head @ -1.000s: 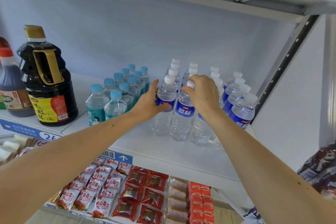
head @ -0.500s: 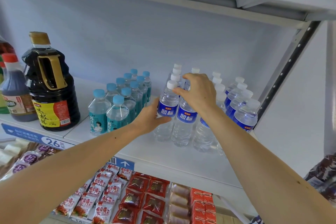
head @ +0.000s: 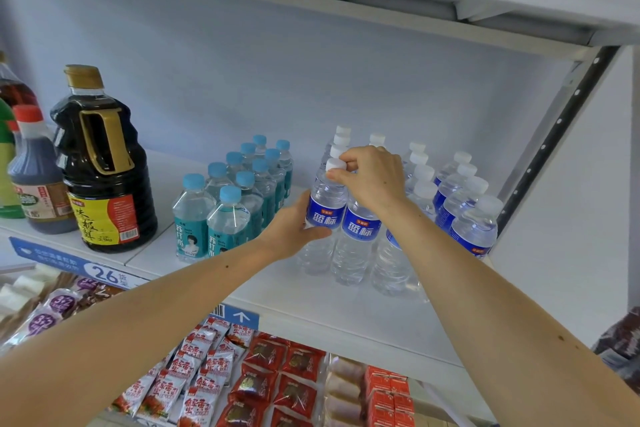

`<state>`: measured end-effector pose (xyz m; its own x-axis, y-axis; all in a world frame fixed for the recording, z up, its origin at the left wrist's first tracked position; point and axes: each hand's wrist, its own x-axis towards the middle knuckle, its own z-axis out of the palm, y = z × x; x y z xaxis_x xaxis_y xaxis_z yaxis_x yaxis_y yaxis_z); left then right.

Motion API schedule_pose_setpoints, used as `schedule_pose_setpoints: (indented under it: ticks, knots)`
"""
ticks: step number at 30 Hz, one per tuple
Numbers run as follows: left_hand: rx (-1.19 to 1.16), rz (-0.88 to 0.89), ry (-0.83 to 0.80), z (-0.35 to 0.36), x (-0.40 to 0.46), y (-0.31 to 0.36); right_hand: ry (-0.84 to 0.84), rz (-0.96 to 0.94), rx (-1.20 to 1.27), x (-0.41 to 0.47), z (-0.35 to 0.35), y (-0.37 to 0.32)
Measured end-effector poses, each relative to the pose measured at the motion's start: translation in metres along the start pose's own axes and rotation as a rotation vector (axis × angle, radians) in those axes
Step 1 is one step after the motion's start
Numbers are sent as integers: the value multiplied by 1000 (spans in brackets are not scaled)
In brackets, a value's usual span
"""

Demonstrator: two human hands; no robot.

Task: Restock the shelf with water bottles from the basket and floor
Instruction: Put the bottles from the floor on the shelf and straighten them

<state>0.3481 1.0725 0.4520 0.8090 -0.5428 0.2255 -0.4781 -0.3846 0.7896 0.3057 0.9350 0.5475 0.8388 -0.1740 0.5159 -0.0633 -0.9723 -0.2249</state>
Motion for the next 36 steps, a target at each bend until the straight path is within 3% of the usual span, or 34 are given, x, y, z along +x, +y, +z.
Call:
schedule_pose_setpoints:
  ticks: [36]
  knots:
    - [-7, 14, -54, -8, -12, 2, 25, -10, -93, -9, 9, -3]
